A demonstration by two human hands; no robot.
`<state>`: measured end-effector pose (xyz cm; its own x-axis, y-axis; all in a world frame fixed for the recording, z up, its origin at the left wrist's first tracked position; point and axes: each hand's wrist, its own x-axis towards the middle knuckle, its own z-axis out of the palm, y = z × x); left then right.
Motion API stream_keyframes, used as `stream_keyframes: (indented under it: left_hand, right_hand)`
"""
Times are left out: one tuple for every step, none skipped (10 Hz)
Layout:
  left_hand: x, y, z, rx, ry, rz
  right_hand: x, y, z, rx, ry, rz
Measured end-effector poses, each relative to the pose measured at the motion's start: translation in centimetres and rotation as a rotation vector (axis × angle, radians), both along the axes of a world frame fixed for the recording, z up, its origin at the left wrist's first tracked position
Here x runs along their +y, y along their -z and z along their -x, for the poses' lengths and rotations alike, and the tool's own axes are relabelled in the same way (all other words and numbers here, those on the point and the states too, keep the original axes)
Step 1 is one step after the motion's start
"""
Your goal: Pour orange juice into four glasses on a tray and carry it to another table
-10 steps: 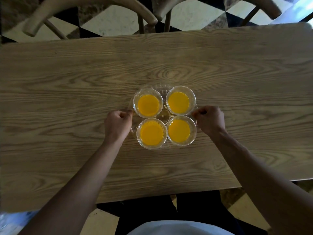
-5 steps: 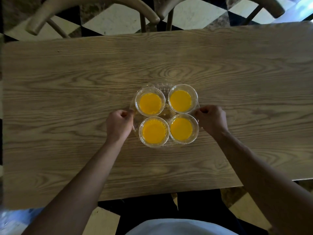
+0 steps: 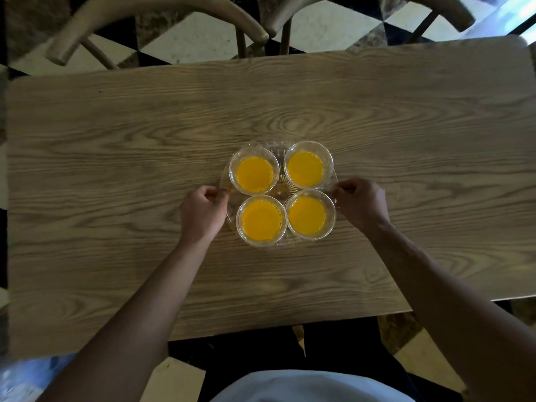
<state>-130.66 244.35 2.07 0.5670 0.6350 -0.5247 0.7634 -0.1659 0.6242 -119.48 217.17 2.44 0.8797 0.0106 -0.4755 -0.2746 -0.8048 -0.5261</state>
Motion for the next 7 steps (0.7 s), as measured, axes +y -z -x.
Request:
stream_keyframes:
  left_hand:
    - [0.1,-0.7,0.1,0.009,0.030,0.014]
    - [0.2,-1.4,0.2,0.023,0.055,0.005]
    - [0.5,-1.9,0.7,0.038,0.095,-0.066]
    - [0.7,-2.3,1.1,0.034,0.102,-0.056]
    - [0.7,-3.1,2.0,-0.006,0.096,0.020]
    - [0.5,-3.4,2.8,-0.012,0.094,0.051]
    - [-0.5,-3.8,4.0,-0.019,0.077,-0.010]
  right_hand:
    - [-0.4,-0.7,0.2,0.023,0.010,-0.012]
    - [-0.7,-1.0,0.4,0.017,-0.023,0.019]
    - [-1.0,-1.4,0.9,0.008,-0.099,0.069]
    - [-1.0,-2.0,1.2,0.013,-0.140,0.081]
    - [-1.4,-3.0,1.7,0.022,-0.194,0.082]
    - [-1.9,-3.0,1.9,0.012,-0.231,0.098]
    - [-3.1,-2.9,2.4,0.001,-0.235,0.097]
